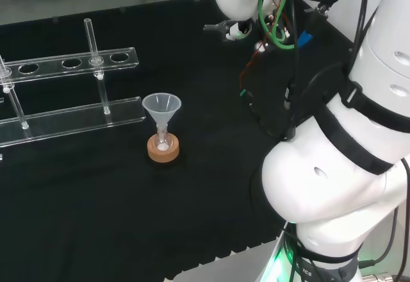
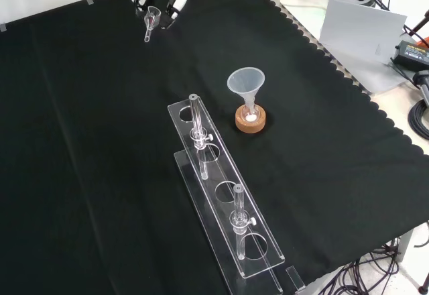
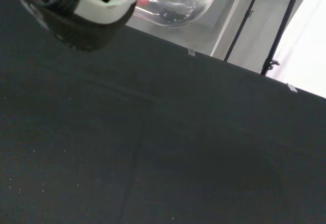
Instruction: Put the weighing funnel back on the table.
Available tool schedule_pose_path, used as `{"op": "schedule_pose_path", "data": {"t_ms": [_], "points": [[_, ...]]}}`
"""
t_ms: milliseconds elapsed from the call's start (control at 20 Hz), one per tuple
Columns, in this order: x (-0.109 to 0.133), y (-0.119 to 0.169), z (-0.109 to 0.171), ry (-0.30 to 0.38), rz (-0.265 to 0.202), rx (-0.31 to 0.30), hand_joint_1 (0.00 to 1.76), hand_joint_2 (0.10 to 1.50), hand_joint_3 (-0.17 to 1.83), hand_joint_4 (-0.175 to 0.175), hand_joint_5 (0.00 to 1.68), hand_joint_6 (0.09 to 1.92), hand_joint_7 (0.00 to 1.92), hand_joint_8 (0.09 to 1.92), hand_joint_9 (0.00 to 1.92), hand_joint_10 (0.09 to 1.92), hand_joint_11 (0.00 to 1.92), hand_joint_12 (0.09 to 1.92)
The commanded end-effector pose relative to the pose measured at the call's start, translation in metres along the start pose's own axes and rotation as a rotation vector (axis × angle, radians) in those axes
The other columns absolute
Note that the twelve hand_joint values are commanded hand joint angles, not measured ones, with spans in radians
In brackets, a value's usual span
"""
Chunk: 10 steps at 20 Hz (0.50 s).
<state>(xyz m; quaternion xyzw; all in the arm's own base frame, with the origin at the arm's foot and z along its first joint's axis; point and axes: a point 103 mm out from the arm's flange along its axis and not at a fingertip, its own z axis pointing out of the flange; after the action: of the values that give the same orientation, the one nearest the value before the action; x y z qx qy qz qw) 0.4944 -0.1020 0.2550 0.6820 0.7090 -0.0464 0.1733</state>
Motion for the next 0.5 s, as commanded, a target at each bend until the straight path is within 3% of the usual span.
{"op": "schedule_pose_path", "data": {"t_ms": [50, 250, 500], "points": [[0.003, -0.007, 0.022, 0.028, 0.04, 0.02, 1.12, 0.74, 0.44, 0.175, 1.35, 0.43, 1.71, 0.09, 1.24, 0.11, 0.0, 1.5], [0.006, -0.012, 0.038, 0.048, 0.079, 0.041, 1.12, 0.74, 0.44, 0.175, 1.35, 0.43, 1.71, 0.09, 1.24, 0.11, 0.0, 1.5], [0.013, -0.013, 0.057, 0.062, 0.085, 0.053, 1.12, 0.74, 0.44, 0.175, 1.35, 0.43, 1.71, 0.09, 1.24, 0.11, 0.0, 1.5]]}}
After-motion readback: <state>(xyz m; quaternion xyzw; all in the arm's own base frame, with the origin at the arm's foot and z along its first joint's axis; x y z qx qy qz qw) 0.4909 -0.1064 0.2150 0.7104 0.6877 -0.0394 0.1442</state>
